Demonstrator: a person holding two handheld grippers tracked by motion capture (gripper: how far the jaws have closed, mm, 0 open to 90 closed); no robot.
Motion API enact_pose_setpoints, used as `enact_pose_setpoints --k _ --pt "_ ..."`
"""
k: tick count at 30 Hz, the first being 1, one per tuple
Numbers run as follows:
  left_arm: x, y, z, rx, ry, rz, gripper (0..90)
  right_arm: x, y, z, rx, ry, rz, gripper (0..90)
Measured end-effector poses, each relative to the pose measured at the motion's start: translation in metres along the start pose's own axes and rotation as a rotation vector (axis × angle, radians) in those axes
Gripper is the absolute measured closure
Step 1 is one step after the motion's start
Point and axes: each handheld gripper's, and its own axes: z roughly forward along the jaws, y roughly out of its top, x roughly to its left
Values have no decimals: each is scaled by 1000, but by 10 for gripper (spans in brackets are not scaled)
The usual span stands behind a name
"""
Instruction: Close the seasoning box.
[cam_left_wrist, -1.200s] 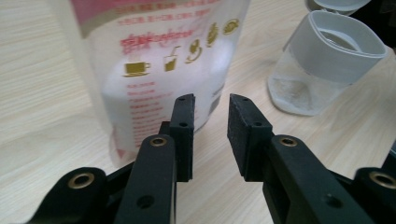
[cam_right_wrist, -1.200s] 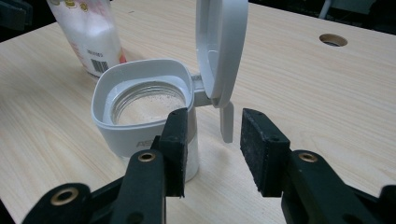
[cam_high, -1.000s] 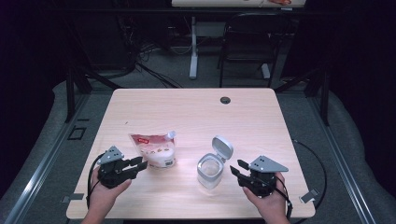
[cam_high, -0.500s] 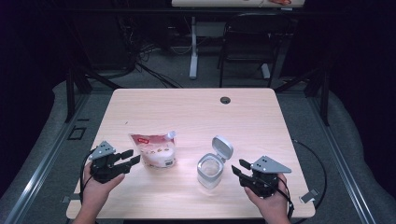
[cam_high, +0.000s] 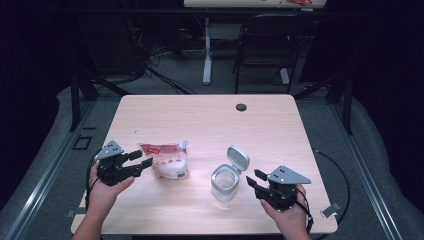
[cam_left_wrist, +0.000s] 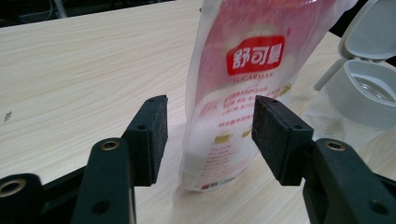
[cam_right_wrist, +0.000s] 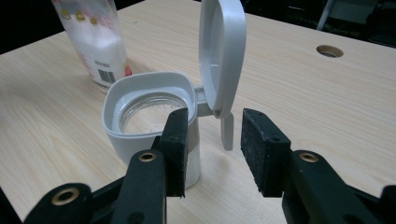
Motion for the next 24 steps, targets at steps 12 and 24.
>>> enact_pose_setpoints --k 12,24 --pt "-3 11 3 12 -19 11 567 14 26 -4 -31 65 -54 637" --pt "-1 10 2 8 -13 8 600 31 51 27 -14 155 -104 643"
